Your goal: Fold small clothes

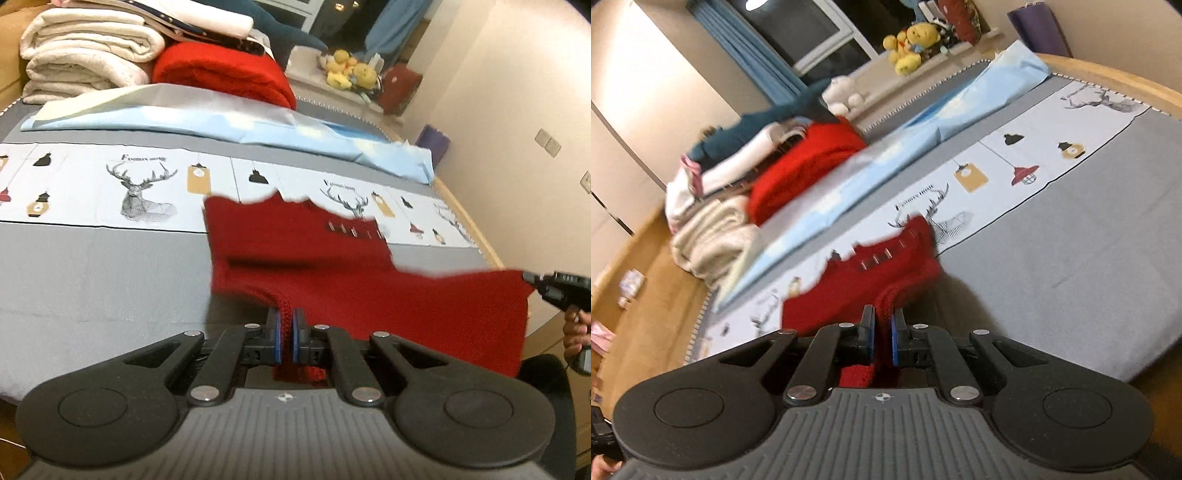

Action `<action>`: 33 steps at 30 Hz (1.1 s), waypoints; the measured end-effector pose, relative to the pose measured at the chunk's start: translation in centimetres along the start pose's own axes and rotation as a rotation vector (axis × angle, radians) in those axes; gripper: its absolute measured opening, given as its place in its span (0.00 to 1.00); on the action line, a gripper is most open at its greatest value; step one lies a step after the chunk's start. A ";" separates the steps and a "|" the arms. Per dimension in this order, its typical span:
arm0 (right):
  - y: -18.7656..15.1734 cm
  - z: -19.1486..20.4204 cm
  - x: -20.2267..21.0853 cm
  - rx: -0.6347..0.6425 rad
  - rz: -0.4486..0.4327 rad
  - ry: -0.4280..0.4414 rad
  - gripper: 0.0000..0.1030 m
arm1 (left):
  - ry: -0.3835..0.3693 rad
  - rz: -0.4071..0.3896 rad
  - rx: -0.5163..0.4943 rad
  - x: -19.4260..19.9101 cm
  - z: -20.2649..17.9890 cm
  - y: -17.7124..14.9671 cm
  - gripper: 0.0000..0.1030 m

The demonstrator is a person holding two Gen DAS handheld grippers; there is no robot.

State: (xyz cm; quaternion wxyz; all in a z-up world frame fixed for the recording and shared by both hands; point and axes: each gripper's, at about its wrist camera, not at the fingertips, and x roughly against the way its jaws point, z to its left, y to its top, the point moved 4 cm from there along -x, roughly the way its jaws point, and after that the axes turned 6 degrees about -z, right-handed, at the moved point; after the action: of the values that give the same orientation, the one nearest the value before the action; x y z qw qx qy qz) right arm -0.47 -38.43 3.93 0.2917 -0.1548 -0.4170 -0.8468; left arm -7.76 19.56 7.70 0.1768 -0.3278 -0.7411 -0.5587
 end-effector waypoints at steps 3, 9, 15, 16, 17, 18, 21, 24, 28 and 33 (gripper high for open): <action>0.6 -0.7 0.8 -0.020 0.003 -0.014 0.07 | 0.014 0.026 0.040 -1.8 1.7 1.0 0.05; 1.7 -3.9 -7.6 -0.081 0.113 -0.115 0.07 | 0.107 0.155 0.131 -14.4 7.3 4.2 0.05; 3.8 -6.9 -19.6 -0.057 0.099 -0.265 0.08 | 0.201 0.180 0.289 -23.3 12.5 5.9 0.19; 3.8 -7.6 -20.4 -0.057 0.060 -0.291 0.10 | 0.226 0.183 0.324 -23.6 13.3 5.9 0.28; 3.6 -8.0 -20.7 -0.054 0.033 -0.314 0.11 | 0.229 0.162 0.346 -23.7 13.6 5.9 0.38; 3.2 -8.6 -21.1 -0.064 0.045 -0.333 0.11 | 0.225 0.149 0.367 -23.8 13.9 5.9 0.42; 2.2 -9.3 -22.0 -0.130 0.087 -0.274 0.19 | 0.220 0.219 0.355 -25.4 13.9 5.0 0.45; 0.4 -9.4 -23.5 -0.062 0.152 -0.252 0.37 | 0.238 0.264 0.330 -26.6 14.1 3.2 0.52; -2.1 -10.3 -25.4 -0.085 0.259 -0.247 0.41 | 0.233 0.313 0.370 -28.2 14.7 1.0 0.52; -3.0 -10.0 -26.6 -0.067 0.286 -0.236 0.41 | 0.195 0.332 0.354 -29.6 13.8 0.3 0.50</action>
State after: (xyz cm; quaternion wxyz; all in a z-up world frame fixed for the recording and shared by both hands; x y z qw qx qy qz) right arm 18.28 -35.30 -17.40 0.3528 -0.3205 -0.3938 -0.7860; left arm 15.29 24.12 -15.06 0.3913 -0.3533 -0.7429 -0.4126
